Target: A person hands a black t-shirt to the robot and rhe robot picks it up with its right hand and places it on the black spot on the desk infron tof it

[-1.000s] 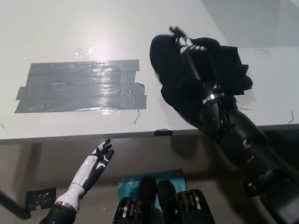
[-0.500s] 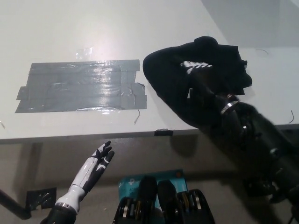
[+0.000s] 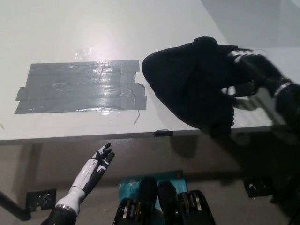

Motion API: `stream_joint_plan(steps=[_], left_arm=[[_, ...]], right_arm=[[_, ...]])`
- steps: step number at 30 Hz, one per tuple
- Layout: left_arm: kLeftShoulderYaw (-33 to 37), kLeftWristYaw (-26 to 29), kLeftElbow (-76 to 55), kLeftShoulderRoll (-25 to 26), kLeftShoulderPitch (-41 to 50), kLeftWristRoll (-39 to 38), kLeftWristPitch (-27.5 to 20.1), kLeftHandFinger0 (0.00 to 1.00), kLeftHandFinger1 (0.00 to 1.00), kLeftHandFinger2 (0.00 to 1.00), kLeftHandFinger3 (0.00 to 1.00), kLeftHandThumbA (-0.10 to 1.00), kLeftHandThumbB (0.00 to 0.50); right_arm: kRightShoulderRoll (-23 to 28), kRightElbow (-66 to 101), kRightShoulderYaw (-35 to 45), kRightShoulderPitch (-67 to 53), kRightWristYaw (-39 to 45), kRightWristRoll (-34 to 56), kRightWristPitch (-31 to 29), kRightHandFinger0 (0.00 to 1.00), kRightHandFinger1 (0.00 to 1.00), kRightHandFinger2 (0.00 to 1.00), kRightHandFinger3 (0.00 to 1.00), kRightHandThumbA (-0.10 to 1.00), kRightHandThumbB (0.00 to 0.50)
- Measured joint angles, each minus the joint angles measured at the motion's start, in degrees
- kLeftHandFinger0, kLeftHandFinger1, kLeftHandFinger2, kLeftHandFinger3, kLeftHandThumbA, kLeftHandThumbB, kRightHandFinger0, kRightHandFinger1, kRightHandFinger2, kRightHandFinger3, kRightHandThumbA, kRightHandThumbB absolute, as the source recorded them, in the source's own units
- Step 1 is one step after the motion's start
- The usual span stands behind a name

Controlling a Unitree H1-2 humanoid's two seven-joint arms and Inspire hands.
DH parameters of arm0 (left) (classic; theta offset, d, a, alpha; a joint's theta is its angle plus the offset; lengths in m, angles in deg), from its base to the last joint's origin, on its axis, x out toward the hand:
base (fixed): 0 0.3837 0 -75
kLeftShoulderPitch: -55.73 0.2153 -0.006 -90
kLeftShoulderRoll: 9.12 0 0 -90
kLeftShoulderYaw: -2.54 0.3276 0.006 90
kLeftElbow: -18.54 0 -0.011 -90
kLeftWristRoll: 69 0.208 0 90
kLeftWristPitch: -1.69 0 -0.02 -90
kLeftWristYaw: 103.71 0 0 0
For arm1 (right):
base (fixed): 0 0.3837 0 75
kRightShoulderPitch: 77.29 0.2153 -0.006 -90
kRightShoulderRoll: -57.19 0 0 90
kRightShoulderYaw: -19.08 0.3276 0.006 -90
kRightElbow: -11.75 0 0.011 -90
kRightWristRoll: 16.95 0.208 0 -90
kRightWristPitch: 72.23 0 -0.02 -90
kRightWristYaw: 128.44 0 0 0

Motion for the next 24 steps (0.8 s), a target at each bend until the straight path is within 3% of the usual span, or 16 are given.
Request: stream_joint_plan(steps=[3,6,9,19,21,24], left_arm=[[0.0,0.0,0.1,0.0,0.0,0.0,0.1,0.99,1.00,1.00,1.00,1.00,0.500],[0.0,0.0,0.3,0.0,-0.1,0.0,0.1,1.00,1.00,1.00,1.00,1.00,0.491],[0.0,0.0,0.8,0.0,0.0,0.0,0.1,1.00,1.00,1.00,1.00,1.00,0.499],[0.1,0.0,1.1,-0.1,0.4,0.0,0.1,1.00,1.00,1.00,1.00,1.00,0.498],[0.1,0.0,1.1,-0.1,0.6,0.0,0.1,1.00,1.00,1.00,1.00,1.00,0.500],[0.2,0.0,1.1,-0.1,1.0,0.0,0.1,1.00,1.00,1.00,1.00,1.00,0.500]], right_arm=[[3.9,5.5,2.1,-0.5,4.0,3.7,2.1,1.00,1.00,1.00,1.00,0.83,0.500],[6.9,11.4,4.6,-2.2,5.5,6.0,3.4,1.00,1.00,1.00,1.00,0.94,0.500],[9.0,18.0,7.7,-6.2,6.0,8.7,4.8,1.00,1.00,1.00,1.00,1.00,0.461],[7.3,37.4,12.2,-26.5,5.5,14.5,6.6,1.00,1.00,1.00,1.00,0.99,0.466],[5.1,42.5,12.7,-32.7,5.3,16.3,6.9,1.00,1.00,1.00,1.00,0.94,0.315],[1.8,47.9,13.5,-38.8,4.9,18.9,6.9,1.00,1.00,1.00,1.00,0.99,0.208]])
